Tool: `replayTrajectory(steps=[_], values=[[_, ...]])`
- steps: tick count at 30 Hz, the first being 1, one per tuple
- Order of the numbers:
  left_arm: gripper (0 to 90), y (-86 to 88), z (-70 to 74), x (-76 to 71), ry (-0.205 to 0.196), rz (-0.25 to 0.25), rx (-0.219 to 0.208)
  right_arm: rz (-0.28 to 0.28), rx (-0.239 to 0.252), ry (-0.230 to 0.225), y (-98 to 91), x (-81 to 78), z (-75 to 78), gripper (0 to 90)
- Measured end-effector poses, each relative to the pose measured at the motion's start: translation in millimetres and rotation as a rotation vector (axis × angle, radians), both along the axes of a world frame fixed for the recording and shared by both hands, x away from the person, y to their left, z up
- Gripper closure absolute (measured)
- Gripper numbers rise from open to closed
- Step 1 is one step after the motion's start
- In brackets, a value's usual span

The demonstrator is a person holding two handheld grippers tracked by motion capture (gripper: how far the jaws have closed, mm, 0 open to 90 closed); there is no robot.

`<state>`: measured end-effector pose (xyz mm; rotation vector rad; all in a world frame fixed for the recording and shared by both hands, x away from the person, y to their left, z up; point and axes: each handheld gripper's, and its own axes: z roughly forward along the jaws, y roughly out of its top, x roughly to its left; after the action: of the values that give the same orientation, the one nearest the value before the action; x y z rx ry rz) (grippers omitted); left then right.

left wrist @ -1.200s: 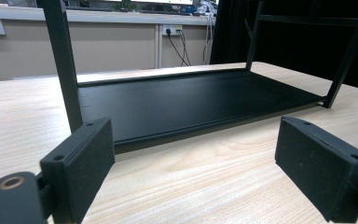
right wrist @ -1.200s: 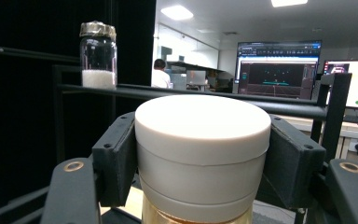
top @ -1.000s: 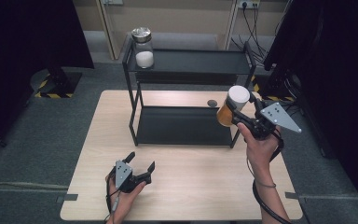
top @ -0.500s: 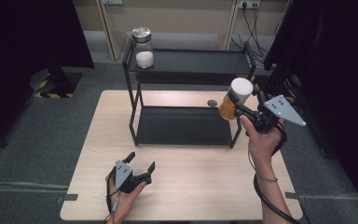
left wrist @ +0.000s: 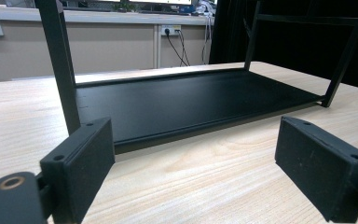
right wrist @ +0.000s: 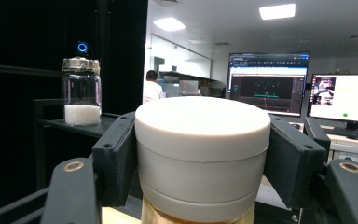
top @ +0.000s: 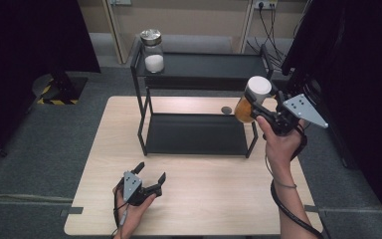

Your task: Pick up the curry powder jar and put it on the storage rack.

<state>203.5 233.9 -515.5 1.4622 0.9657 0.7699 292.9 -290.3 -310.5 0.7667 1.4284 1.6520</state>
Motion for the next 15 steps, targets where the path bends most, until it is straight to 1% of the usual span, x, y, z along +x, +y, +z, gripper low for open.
replayTrajectory(steps=[4, 15], values=[[11.4, 0.0, 0.1, 0.0, -0.001, -0.002, 0.002, -0.001, 0.008, -0.002, 1.0, 1.9, 3.2, 33.8], [11.4, -0.3, 0.2, -0.1, 0.000, -0.003, 0.003, -0.010, 0.006, -0.010, 2.4, 7.9, 15.7, 33.9]])
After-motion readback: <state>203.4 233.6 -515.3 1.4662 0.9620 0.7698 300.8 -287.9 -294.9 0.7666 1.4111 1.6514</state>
